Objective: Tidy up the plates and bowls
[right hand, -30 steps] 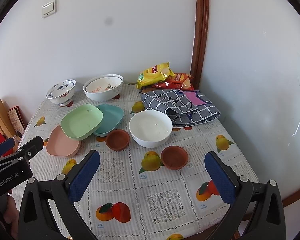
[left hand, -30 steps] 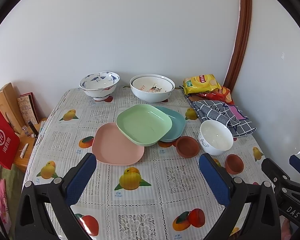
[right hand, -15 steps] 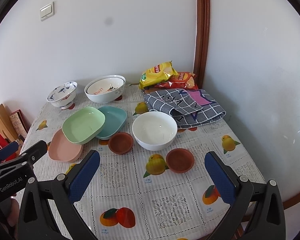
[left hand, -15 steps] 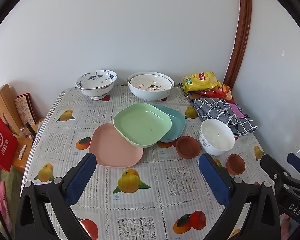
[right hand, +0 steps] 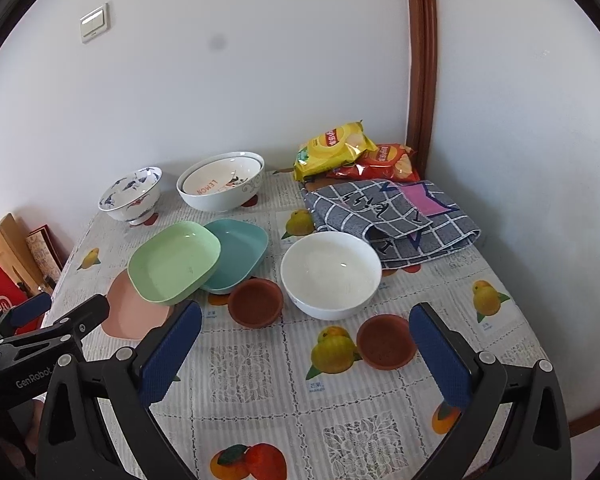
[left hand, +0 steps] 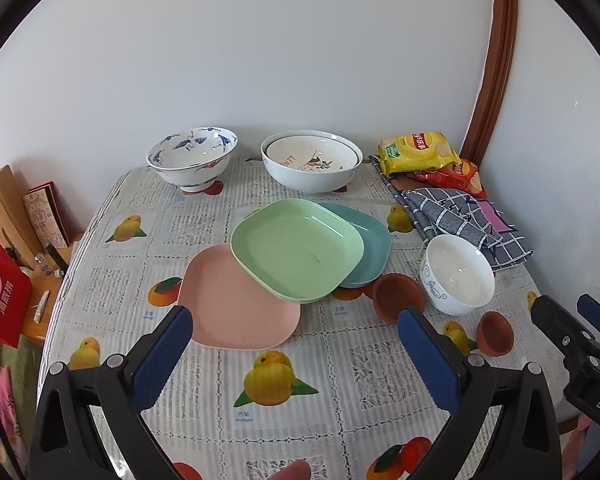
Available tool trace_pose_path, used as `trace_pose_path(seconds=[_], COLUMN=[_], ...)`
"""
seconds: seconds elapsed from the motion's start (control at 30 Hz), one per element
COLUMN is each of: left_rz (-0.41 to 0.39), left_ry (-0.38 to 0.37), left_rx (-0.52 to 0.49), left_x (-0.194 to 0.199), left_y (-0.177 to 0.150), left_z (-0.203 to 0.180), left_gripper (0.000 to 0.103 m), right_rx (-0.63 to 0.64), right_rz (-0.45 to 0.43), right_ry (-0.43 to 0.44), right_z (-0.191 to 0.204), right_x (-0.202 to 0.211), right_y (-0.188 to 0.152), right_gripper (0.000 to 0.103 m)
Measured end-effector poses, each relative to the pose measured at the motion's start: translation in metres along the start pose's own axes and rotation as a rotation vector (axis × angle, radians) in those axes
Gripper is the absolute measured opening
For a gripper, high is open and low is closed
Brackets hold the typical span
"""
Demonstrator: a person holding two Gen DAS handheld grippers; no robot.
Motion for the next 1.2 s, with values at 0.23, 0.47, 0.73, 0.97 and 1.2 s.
trace_pose_path(seconds=[0.23, 0.47, 0.73, 0.97, 1.2], left_rz=[0.04, 0.068, 0.105, 0.137, 0.177], left_ry=[0.009, 0.036, 0.043, 0.04, 0.017], left_rx=[0.049, 0.084, 0.104, 0.115, 0.136], left_x=[-0.03, -0.058, -0.089, -0.117, -0.145], left_y=[0.004, 0.01, 0.018, 0.024, 0.023], left_z=[0.026, 0.046, 0.053, 0.057, 0.061], left_gripper=[0.102, 0.102, 0.102, 0.102, 0.098], right_rx=[0.092, 0.127, 0.159, 0.219, 0.266], right_rz=[0.025, 0.032, 0.059, 0.066, 0.068], right_ry=[-0.016, 0.04, 0.072, 0.091, 0.103], right_z=[0.022, 0.045, 0.065, 0.081, 0.095], right_x=[-0.031, -0.062, -0.101, -0.133, -0.167], right_y=[0.009, 0.02, 0.028, 0.037, 0.048], right_gripper=[0.103, 0.1, 0.095, 0.091, 0.088])
Point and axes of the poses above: each gripper's, at about its wrist camera, not at the fingertips, and x roughly against the way its jaws point, z to its left, y to its top, the point moved 3 cm from there along -x, roughly the way its jaws point, and after that the axes turned 1 degree about -x, right-handed, at the moved point
